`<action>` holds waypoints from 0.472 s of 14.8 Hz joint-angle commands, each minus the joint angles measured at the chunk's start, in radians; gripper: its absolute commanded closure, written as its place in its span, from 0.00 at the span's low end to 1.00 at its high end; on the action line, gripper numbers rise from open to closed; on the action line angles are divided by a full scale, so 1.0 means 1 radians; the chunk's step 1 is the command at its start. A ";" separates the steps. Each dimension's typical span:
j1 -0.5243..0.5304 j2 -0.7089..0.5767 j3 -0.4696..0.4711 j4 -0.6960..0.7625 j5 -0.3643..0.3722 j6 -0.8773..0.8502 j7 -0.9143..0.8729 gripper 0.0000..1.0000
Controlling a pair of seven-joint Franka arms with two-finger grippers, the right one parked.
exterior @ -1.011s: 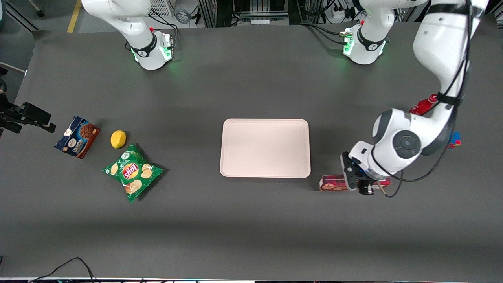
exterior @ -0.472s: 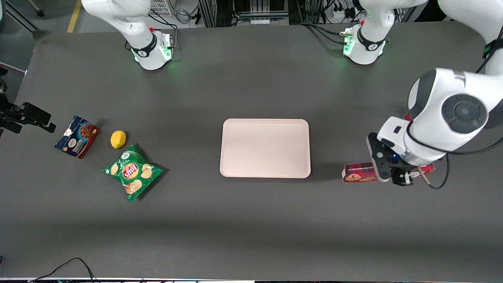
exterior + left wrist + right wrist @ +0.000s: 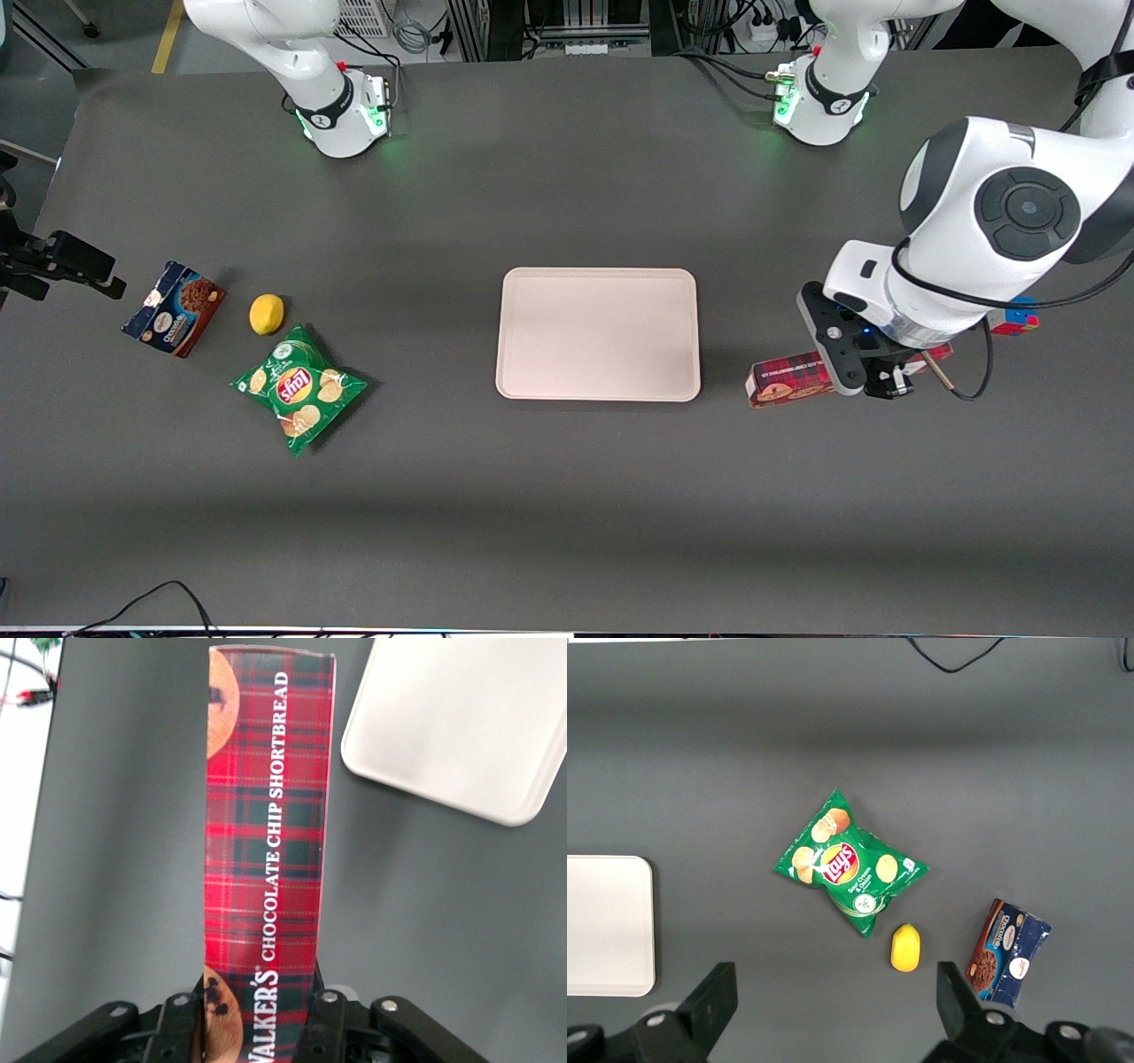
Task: Place red cookie box on tray
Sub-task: 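Lift the box and carry it over the pink tray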
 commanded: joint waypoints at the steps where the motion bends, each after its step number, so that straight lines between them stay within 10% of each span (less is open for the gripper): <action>1: -0.002 -0.008 -0.057 -0.017 -0.051 -0.024 -0.282 1.00; 7: -0.012 0.015 -0.244 -0.034 -0.044 -0.009 -1.006 1.00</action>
